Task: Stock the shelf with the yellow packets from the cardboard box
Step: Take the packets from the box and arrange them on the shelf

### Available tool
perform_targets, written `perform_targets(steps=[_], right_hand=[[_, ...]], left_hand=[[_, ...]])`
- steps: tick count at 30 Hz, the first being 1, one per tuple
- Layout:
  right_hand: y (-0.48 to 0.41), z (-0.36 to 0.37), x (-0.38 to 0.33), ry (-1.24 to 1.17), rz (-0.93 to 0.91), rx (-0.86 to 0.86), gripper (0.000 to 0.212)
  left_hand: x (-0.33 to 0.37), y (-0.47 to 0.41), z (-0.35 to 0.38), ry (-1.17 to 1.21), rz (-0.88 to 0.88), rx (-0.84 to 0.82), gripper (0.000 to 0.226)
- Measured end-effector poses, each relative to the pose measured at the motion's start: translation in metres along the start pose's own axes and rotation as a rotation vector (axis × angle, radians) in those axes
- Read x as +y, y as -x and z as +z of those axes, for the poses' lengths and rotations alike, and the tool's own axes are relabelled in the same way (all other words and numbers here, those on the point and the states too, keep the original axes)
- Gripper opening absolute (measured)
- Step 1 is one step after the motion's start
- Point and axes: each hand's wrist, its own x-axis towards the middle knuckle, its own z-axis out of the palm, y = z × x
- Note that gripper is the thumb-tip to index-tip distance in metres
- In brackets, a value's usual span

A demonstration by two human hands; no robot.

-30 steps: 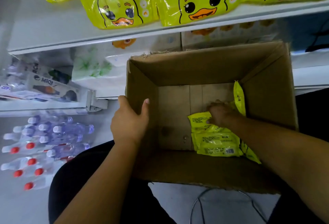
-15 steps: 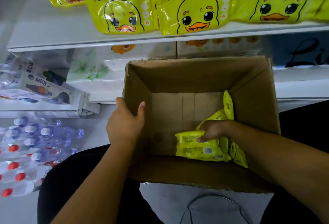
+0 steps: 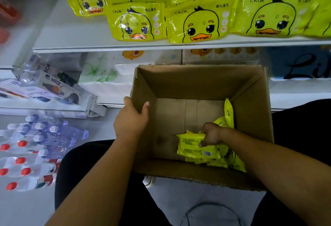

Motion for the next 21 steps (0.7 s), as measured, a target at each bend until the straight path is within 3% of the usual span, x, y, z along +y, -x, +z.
perform_targets(steps=[5,7,9,11,15,18,21], right_hand=[[0.047,-0.052,-0.022,-0.300,-0.158,0.211,0.026],[0.076,-0.072,-0.027,-0.496,-0.229,0.274,0.025],[0.112,-0.091,-0.029,-0.696,-0.307,0.320,0.028],[0.150,-0.107,-0.029,-0.825,-0.383,0.334,0.026],[0.204,-0.111,-0.019,-1.056,-0.513,0.234,0.035],[0.219,-0.086,-0.010,-1.135,-0.509,0.119,0.047],[0.223,-0.067,-0.008,-0.984,-0.499,0.136,0.045]], left_hand=[[0.006,0.017,0.004,0.030,0.000,0.160,0.071],[0.018,0.031,0.001,0.139,0.066,0.294,0.062],[0.036,0.049,-0.008,0.440,0.054,0.303,0.044],[0.054,0.073,-0.022,0.773,0.001,0.147,0.044],[0.083,0.140,-0.039,1.316,-0.095,-0.303,0.065],[0.098,0.180,-0.033,1.526,-0.045,-0.499,0.061],[0.097,0.191,-0.024,1.596,-0.124,-0.561,0.054]])
